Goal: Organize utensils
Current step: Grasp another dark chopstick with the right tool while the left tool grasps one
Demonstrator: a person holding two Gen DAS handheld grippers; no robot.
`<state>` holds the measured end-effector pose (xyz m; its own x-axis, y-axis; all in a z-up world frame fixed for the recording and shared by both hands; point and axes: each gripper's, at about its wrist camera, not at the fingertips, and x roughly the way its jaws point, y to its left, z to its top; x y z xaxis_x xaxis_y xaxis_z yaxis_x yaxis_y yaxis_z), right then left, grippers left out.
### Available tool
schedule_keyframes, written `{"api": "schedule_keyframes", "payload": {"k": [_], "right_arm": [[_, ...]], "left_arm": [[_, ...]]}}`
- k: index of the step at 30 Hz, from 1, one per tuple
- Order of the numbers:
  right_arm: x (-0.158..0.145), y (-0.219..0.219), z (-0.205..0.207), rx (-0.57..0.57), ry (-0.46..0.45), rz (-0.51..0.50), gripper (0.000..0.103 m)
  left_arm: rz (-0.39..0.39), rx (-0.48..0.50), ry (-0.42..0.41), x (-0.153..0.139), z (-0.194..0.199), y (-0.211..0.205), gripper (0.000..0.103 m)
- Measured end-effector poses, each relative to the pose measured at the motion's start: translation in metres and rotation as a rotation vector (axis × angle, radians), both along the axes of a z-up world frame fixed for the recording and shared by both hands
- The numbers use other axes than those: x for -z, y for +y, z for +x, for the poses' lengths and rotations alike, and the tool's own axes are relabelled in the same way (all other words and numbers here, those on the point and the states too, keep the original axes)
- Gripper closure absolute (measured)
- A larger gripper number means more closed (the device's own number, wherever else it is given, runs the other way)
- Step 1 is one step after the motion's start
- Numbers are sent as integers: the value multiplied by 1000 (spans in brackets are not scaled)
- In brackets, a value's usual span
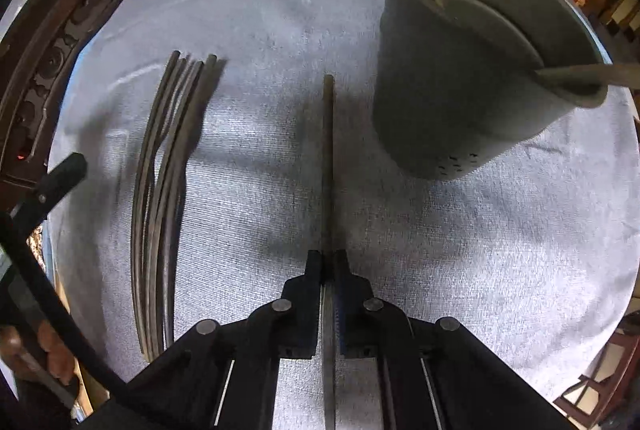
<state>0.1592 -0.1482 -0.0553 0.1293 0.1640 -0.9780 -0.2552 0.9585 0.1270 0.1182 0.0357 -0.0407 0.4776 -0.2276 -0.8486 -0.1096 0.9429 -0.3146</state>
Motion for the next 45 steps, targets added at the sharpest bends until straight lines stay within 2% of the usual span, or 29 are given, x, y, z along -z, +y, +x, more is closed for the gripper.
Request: {"api": "schedule_keyframes", "payload": {"k": [1,5,7,9,14,15,17,19,22,24,26,31,35,38,41,42,43,45], "right_arm": [[-1,-4,-2,-5,-1,4,95],[-6,-21,-6,-12,-5,43,95],[-7,-32,-4,-9,-3,73,95],[-7,-44,-8,-9,-4,91,95],[-11,-54,-7,-16,-6,123,95],[-11,-56,-7,-17,-6,127,95],[-13,-58,-5,-18,-5,134,95],[-9,-60,-4,-23,-4,132,95],[-10,-62,-3,-29,4,131,95],[-4,-55,3,-34,6,129,95],[-3,-55,4,-38,6,125,95],[-2,-58,5,-39,6,124,95],[-3,-50,3,-38,7,115,95],[4,-43,4,-37,6,110,95],[5,-40,5,-35,7,107,95],[5,-40,4,-36,7,106,95],[5,-40,4,-37,8,105,95],[5,-39,6,-38,15,103,95]], "left_arm": [[26,30,33,1,6,-7,25],[81,74,170,12,23,-25,39],[90,66,224,18,29,-27,40],[106,71,241,16,34,-31,40],[92,66,310,16,46,-32,40],[91,62,319,15,48,-33,41],[77,76,331,14,53,-38,54],[122,76,355,14,56,-42,70],[104,78,369,14,58,-39,71],[82,65,387,13,57,-30,77],[39,65,399,13,57,-19,77],[-19,58,369,4,54,-6,77],[-11,49,374,2,48,10,77],[2,43,398,12,51,17,75],[15,46,402,17,58,9,83],[7,51,416,19,59,9,92],[16,51,423,20,60,8,96],[29,67,433,20,64,6,96]]}}
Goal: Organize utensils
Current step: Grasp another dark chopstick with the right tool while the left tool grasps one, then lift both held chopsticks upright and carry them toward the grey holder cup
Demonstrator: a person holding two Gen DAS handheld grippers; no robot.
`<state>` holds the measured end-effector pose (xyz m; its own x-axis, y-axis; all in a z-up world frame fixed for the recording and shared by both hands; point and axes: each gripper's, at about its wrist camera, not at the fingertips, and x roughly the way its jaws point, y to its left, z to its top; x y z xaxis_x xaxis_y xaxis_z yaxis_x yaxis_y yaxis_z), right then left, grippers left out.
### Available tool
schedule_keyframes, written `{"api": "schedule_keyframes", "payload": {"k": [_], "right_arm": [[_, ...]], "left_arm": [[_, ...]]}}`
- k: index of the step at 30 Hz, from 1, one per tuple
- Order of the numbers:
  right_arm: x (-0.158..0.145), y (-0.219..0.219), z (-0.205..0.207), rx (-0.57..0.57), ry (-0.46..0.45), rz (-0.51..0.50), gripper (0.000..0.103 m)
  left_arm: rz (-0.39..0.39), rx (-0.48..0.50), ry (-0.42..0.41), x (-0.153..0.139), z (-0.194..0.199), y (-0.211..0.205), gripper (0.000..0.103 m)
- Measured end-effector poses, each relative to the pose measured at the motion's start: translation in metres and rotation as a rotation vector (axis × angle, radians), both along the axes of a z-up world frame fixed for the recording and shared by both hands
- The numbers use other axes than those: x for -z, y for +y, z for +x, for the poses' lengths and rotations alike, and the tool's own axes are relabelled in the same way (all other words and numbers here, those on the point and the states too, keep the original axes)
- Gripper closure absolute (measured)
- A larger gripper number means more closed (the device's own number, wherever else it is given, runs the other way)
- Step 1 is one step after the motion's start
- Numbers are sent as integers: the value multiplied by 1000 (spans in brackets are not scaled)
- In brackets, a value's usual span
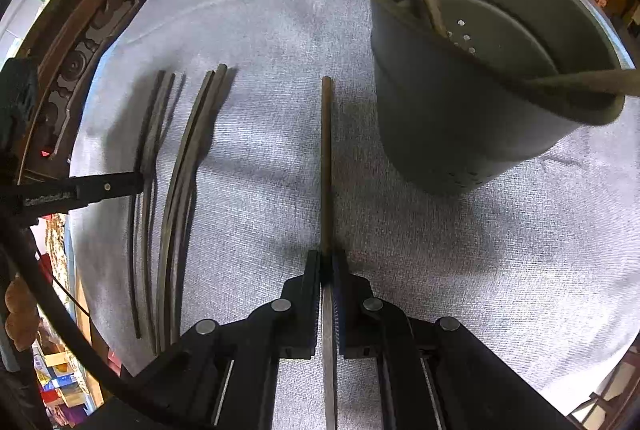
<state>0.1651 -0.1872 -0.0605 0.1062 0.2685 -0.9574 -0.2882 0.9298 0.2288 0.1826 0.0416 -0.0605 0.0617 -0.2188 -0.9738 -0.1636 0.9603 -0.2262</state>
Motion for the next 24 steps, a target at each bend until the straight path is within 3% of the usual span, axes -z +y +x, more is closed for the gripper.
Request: {"api": "schedule_keyframes", "payload": {"k": [7,13,17,21,24], "right_arm": [[2,5,12,-30,44,-22,95],[2,26,18,-97,77,-134,94],[4,36,25,-128,115,-184,94],[4,48,24,-147,92,-229,95],[1,48,17,-129,70,-198,97]], "left_arm": [[7,138,113,6,10,-7,96],[16,161,178,13,25,-18,96],[35,188,156,11,29,-25,96],[25,163,115,5,19,-40,97],[-12,140,66,-2,4,-28,97]]}}
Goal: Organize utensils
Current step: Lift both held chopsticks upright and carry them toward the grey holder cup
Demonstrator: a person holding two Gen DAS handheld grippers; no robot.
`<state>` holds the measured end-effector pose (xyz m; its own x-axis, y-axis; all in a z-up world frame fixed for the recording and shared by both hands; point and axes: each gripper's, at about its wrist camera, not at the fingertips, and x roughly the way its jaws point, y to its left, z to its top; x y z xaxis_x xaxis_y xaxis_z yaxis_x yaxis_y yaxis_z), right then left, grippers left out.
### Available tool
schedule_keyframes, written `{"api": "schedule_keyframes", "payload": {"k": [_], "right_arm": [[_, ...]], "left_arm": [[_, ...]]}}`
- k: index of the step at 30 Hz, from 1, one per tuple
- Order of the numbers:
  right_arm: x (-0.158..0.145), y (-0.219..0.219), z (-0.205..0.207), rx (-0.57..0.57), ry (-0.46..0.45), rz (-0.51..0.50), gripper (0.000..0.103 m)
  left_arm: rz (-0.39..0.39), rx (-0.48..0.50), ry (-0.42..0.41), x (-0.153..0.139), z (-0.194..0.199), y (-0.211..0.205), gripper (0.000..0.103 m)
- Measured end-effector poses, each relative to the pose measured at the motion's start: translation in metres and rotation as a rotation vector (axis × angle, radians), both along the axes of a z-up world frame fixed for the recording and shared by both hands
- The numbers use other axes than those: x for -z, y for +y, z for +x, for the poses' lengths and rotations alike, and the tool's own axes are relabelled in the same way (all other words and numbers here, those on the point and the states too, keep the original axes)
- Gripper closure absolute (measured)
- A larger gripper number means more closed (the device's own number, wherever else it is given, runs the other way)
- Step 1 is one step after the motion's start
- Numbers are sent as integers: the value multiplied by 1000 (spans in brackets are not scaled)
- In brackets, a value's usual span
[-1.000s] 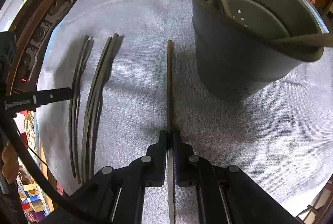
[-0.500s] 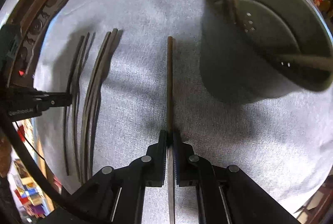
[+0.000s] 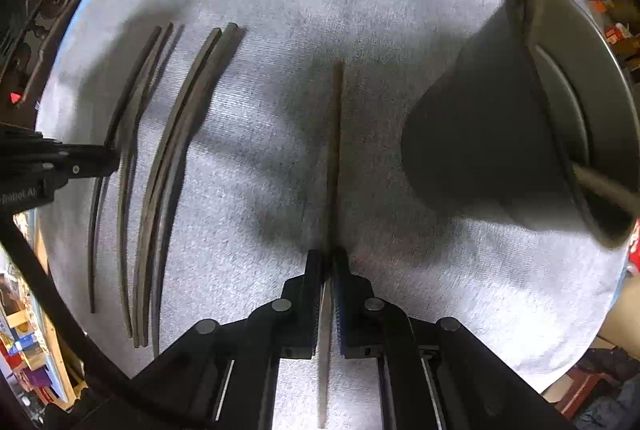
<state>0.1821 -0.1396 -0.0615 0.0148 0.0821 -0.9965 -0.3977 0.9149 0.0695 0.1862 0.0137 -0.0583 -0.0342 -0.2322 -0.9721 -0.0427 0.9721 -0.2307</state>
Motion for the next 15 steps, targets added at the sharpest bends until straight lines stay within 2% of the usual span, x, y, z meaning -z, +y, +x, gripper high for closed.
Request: {"api": "schedule_keyframes", "payload": {"k": [4,8,10,11,15], "right_arm": [[-15,-8,-21,37,-73,88,97],[-53,-17,-45,99,-209,223,97],[-66,-19,-57,108,-280,247,97],[-75,-19,-67,118,-327,273,97],[-93,-24,-85,153,-490,317,97]], "left_arm": [[-59,-27,-114,-23,-15,12,97],[-114,-72,-259,-51,-28,20,97],[-109,-96,-338,-62,-40,20,97],[-105,-110,-418,-70,-47,19,97],[-71,-173,-575,-70,-55,27,97]]}}
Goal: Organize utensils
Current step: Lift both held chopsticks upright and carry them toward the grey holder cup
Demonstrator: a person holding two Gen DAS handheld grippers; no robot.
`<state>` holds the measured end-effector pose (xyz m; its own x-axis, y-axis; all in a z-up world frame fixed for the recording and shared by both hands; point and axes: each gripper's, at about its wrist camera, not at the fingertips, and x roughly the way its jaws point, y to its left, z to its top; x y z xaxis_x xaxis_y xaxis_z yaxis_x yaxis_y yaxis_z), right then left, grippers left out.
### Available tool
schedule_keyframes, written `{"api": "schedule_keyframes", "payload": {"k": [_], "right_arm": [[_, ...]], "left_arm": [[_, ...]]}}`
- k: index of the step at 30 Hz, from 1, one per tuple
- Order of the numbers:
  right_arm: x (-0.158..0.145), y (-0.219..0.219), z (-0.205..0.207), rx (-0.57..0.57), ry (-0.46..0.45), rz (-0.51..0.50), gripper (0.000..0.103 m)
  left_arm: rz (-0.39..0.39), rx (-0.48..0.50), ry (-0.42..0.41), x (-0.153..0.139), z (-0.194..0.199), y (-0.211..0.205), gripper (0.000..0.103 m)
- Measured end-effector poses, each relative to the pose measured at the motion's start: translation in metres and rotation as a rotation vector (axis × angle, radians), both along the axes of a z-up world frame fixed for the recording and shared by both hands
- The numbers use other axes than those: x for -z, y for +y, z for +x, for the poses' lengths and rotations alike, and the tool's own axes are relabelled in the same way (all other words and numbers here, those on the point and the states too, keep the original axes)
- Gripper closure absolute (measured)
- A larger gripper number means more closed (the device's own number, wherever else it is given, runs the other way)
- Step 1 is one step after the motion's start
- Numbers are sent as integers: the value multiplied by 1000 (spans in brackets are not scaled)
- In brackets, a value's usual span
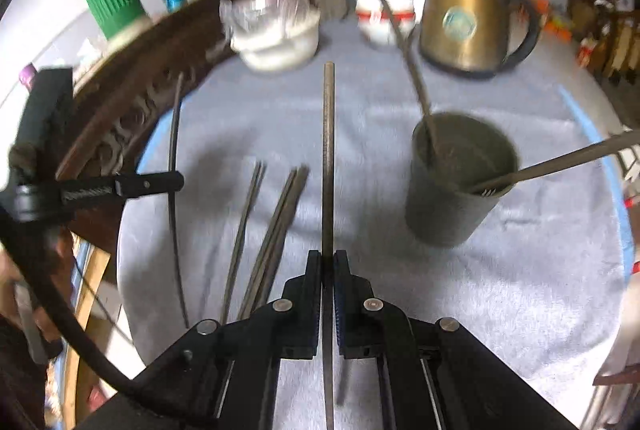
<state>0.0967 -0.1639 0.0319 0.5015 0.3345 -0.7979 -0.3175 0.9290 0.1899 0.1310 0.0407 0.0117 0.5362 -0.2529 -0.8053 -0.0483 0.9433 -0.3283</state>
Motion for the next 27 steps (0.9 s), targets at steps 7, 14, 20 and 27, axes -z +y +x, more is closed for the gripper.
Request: {"api": "schedule_keyframes", "payload": {"k": [7,14,20,27], "right_arm": [[-12,-1,-17,85,-247,-5,97],[-6,-8,-30,137,-311,-10,97],[0,-25,-57,160,-323,-1,97],[6,-51,-87,217,-336,33,96]], "left_arm": [[55,-99,-241,-13,-18,4,97],[159,-91,-344,-10,-41,1,97],[156,-93,-385,-16,-63,6,97],[154,-120,-403,-18,-85,16,96]]}}
